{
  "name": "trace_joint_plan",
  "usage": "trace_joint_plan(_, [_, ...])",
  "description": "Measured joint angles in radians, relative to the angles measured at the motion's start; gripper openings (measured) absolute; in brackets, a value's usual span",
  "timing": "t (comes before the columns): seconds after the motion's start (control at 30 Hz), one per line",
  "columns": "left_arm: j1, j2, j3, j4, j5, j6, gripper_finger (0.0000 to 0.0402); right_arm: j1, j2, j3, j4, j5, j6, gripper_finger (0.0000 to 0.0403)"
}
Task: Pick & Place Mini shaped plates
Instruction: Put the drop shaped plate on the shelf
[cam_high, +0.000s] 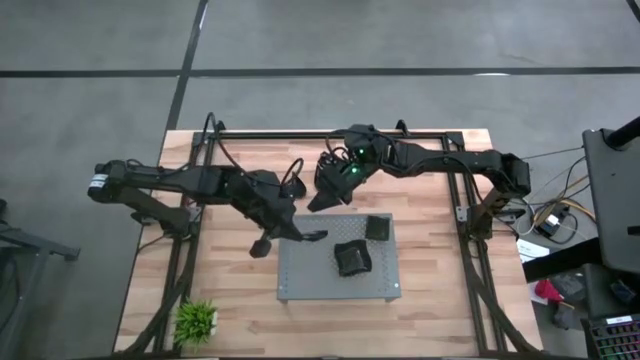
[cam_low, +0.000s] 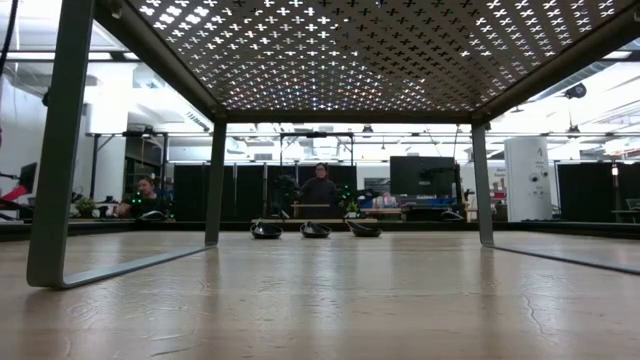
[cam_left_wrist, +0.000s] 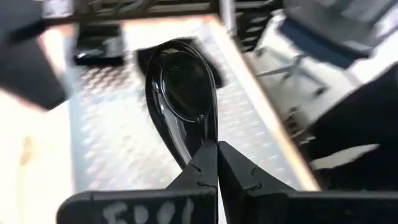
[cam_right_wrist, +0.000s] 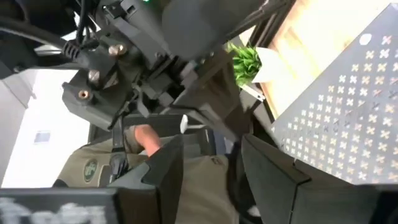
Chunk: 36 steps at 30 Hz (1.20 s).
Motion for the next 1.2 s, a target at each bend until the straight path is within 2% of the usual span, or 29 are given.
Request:
trace_joint_plan(0.23, [-0.001,0.002,-0.001,-0.09,-0.229,0.019,0.0,-0.004,0.0,0.0,0.004,0.004,-0.042,0.016])
trace_joint_plan(0.3, [-0.001,0.003,-0.002,-0.112,-0.263,0.011,0.0,-0.004,-0.001,0.0,0.007,0.003,-0.042,0.0157])
trace_joint_plan(0.53, [-0.027,0.019,-0.051,-0.104,-0.224,0.009,0.0,-0.02,-0.014,0.0,0.028,0.016,-0.072,0.0148])
trace_joint_plan(0.73, [-0.051,0.032,-0.1,-0.101,-0.289,-0.011,0.0,-0.062,-0.021,0.0,0.063,0.022,-0.096,0.0152])
trace_joint_plan(1.2, [-0.068,0.041,-0.133,-0.027,-0.295,-0.021,0.0001,-0.131,-0.034,0.0,0.09,0.021,-0.129,0.0148])
